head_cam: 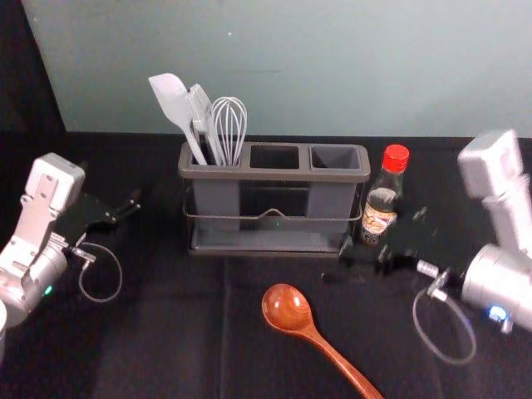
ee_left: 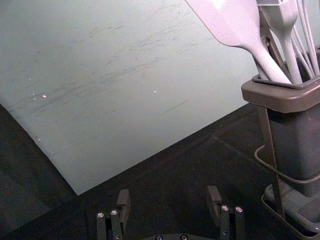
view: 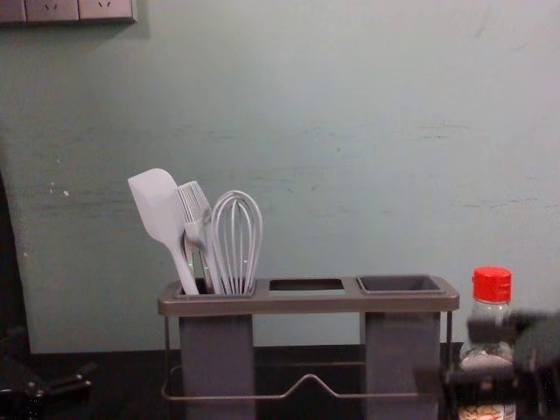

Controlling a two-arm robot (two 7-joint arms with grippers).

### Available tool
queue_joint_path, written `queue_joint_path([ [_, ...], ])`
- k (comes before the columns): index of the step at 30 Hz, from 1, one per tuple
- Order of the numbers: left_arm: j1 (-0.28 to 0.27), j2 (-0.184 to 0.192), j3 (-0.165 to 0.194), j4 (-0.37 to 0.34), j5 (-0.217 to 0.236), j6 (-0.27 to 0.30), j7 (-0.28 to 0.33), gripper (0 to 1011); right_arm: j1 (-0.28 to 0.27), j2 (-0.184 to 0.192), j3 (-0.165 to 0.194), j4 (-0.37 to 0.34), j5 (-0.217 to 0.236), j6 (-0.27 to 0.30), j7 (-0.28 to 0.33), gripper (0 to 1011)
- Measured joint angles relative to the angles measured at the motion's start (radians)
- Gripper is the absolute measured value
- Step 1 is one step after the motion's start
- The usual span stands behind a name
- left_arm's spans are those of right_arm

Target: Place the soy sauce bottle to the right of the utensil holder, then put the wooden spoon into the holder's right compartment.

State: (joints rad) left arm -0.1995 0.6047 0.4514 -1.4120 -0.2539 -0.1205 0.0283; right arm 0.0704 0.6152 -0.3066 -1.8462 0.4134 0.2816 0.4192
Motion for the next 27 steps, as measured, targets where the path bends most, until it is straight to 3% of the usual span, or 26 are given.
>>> queue_joint_path([
  [2,0.0,0.0,0.0,0.0,0.0,0.0,0.0,1005,-0.001,0.024,-0.039,-0.017,-0.011,0.052,0.013,1003],
  [13,0.0,0.0,0.0,0.0,0.0,0.0,0.0,1005,-0.004,0.052,-0.139,-0.029,-0.06,0.125,0.03,1003],
  [27,0.0,0.0,0.0,0.0,0.0,0.0,0.0,1005,-0.009,0.05,-0.148,-0.028,-0.064,0.115,0.034,1003],
])
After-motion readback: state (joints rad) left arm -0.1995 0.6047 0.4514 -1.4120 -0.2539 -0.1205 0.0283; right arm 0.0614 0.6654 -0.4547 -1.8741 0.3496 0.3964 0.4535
